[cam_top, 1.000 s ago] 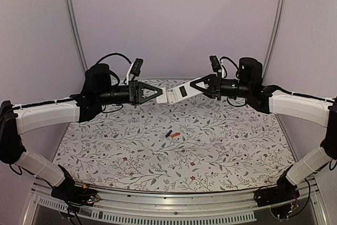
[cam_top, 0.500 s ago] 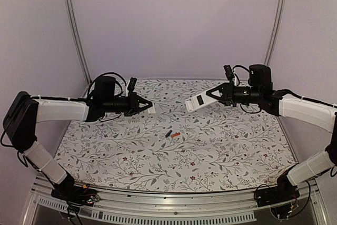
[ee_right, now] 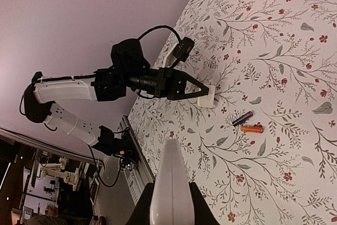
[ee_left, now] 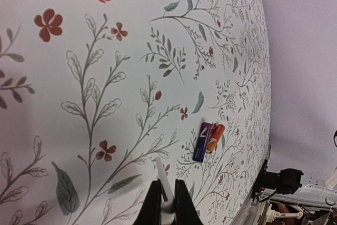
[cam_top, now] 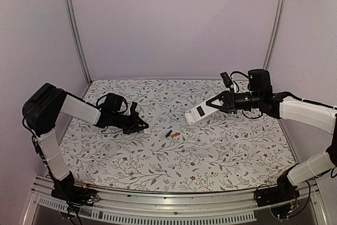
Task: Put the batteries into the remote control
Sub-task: Place the battery cover at the center of the board.
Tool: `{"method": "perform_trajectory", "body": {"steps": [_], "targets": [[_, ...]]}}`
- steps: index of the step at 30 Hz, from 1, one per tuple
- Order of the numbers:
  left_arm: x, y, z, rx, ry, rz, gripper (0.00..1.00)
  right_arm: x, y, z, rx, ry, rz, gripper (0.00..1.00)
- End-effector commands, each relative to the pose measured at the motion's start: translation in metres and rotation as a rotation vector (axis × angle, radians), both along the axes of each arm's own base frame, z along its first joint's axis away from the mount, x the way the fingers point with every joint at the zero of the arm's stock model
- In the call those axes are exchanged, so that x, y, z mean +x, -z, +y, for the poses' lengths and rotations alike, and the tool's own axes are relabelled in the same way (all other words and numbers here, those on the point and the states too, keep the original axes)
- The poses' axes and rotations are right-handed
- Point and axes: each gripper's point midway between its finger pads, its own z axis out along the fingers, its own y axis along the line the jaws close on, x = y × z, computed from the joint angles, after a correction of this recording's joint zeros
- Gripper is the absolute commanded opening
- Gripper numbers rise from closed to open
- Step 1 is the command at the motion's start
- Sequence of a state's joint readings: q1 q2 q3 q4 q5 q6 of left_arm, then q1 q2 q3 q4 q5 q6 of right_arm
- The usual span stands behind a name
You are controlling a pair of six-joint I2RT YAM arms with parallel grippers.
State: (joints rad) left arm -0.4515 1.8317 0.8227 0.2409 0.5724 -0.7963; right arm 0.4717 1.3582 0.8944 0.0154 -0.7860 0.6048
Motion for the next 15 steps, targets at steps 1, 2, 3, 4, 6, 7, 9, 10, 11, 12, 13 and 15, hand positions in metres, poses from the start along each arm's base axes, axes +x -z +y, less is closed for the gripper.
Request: {"method": "perform_trajectory", "body": {"steps": [1,2,3,4,6,7,9,10,11,12,13,15], "targets": [[-0.002,0.023,0.011,0.024,-0.013,0.054,0.02,-0.015,-0.009,0.001,0.022,-0.071,-0.024,0.00],[-0.003,0.027,0.013,0.029,-0.017,0.064,0.04,-0.017,-0.006,0.000,0.013,-0.074,-0.006,0.00],[-0.002,0.029,0.016,0.033,-0.025,0.070,0.06,-0.018,-0.005,0.000,0.010,-0.077,-0.001,0.00],[-0.002,0.032,0.019,0.043,-0.032,0.075,0.09,-0.019,-0.004,0.000,0.009,-0.080,0.004,0.00],[-0.002,0.035,0.026,0.069,-0.045,0.080,0.16,-0.021,-0.004,0.001,0.009,-0.089,0.011,0.00],[-0.002,0.035,0.028,0.085,-0.048,0.080,0.20,-0.022,-0.003,0.000,0.008,-0.092,0.014,0.00],[-0.003,0.038,0.035,0.128,-0.056,0.085,0.27,-0.023,-0.003,0.000,0.004,-0.099,0.008,0.00],[-0.002,0.037,0.038,0.150,-0.059,0.082,0.31,-0.024,-0.002,0.000,0.001,-0.099,0.006,0.00],[-0.001,0.036,0.042,0.168,-0.064,0.075,0.36,-0.024,-0.002,-0.001,-0.001,-0.100,0.002,0.00],[0.000,0.035,0.045,0.185,-0.066,0.066,0.40,-0.025,-0.001,-0.001,-0.003,-0.102,0.003,0.00],[0.002,0.033,0.048,0.200,-0.073,0.058,0.45,-0.025,0.000,-0.001,-0.005,-0.103,0.004,0.00],[0.005,0.025,0.053,0.218,-0.085,0.024,0.55,-0.026,0.001,-0.002,-0.008,-0.104,0.011,0.00]]}}
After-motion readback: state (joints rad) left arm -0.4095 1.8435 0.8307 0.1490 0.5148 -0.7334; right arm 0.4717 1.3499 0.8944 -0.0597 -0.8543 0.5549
